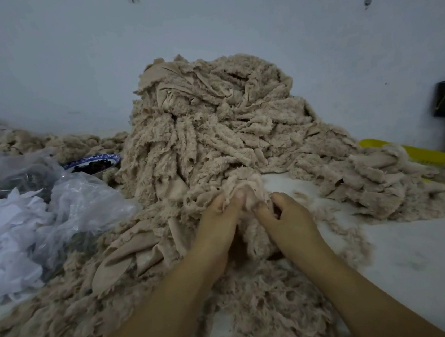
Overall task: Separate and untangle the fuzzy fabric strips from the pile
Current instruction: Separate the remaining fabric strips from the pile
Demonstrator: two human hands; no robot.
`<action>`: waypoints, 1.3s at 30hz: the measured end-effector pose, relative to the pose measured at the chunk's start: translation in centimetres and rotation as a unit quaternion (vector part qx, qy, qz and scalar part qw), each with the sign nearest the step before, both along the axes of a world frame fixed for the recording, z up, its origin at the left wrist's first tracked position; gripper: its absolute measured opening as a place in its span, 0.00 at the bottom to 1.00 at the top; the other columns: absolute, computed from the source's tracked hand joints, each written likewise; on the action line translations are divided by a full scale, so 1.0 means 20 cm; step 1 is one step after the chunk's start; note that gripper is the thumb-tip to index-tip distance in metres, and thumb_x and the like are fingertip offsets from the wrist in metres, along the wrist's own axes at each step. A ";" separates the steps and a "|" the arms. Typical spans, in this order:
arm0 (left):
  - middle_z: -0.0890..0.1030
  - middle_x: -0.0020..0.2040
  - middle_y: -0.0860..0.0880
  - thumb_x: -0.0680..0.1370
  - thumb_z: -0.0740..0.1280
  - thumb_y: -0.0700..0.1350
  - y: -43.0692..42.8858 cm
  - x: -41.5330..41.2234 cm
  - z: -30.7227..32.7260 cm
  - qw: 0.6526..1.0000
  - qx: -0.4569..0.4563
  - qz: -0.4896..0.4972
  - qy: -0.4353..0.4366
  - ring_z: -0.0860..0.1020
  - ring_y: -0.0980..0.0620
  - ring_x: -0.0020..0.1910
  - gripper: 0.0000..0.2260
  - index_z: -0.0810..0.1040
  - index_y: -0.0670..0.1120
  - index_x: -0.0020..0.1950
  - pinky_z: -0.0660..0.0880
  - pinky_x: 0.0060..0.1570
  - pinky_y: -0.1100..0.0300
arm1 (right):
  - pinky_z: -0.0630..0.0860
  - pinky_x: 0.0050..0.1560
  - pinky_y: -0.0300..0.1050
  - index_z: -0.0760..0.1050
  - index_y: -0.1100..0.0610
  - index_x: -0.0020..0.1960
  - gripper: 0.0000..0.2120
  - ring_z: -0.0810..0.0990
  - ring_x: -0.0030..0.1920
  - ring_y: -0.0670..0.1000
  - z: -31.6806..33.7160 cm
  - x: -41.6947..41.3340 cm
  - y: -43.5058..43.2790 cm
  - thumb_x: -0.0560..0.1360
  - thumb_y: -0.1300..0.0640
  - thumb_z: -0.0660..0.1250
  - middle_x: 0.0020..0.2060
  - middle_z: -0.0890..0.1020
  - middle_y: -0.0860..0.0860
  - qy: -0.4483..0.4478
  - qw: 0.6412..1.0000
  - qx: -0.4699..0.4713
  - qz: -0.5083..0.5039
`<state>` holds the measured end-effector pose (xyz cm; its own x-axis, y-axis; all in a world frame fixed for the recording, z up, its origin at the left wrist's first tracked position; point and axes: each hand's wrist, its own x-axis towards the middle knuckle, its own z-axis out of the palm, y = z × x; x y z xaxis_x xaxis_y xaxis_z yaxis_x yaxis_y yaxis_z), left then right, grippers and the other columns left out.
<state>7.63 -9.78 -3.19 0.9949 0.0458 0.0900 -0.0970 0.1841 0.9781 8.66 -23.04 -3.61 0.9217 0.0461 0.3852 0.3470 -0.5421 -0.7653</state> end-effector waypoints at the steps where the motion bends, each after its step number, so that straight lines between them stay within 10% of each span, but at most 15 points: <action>1: 0.86 0.48 0.59 0.82 0.64 0.53 0.01 0.01 0.00 0.999 0.018 0.030 -0.005 0.82 0.65 0.47 0.06 0.81 0.57 0.50 0.77 0.42 0.71 | 0.63 0.34 0.45 0.65 0.55 0.37 0.13 0.68 0.34 0.49 0.00 0.00 0.00 0.78 0.53 0.63 0.32 0.70 0.48 0.002 1.000 -0.023 -0.011; 5: 0.79 0.65 0.49 0.82 0.59 0.58 0.01 0.01 0.03 0.995 0.023 0.094 -0.004 0.77 0.52 0.65 0.20 0.76 0.48 0.68 0.74 0.65 0.52 | 0.61 0.35 0.45 0.63 0.49 0.34 0.17 0.70 0.36 0.50 -0.01 0.02 -0.03 0.81 0.58 0.57 0.32 0.71 0.47 0.036 0.996 -0.064 -0.051; 21: 0.84 0.33 0.47 0.78 0.67 0.61 0.10 0.04 0.06 0.971 -0.185 0.110 0.109 0.83 0.49 0.30 0.18 0.81 0.45 0.45 0.77 0.28 0.59 | 0.58 0.33 0.47 0.59 0.53 0.31 0.18 0.63 0.31 0.49 0.01 0.06 -0.04 0.80 0.58 0.55 0.25 0.65 0.45 0.106 0.989 0.091 -0.048; 31: 0.85 0.35 0.46 0.76 0.68 0.63 0.12 0.03 0.07 0.947 -0.264 0.096 0.158 0.84 0.47 0.30 0.20 0.81 0.45 0.49 0.79 0.26 0.54 | 0.59 0.33 0.45 0.67 0.48 0.20 0.26 0.64 0.24 0.46 -0.02 0.10 -0.03 0.77 0.55 0.59 0.18 0.66 0.43 0.162 0.961 0.219 -0.056; 37: 0.79 0.35 0.45 0.83 0.62 0.53 0.29 0.07 0.05 0.892 -0.424 0.120 0.105 0.78 0.58 0.24 0.07 0.75 0.52 0.49 0.75 0.35 0.67 | 0.62 0.30 0.43 0.80 0.55 0.29 0.19 0.69 0.28 0.47 0.02 0.10 -0.18 0.75 0.57 0.58 0.31 0.79 0.46 0.160 0.931 0.285 -0.160; 39: 0.78 0.37 0.43 0.83 0.63 0.46 0.23 0.06 0.03 0.919 -0.349 0.131 0.124 0.76 0.62 0.21 0.14 0.77 0.51 0.37 0.71 0.36 0.72 | 0.67 0.36 0.46 0.80 0.53 0.36 0.14 0.75 0.38 0.49 0.02 0.07 -0.12 0.73 0.52 0.58 0.39 0.80 0.48 0.129 0.954 0.246 -0.116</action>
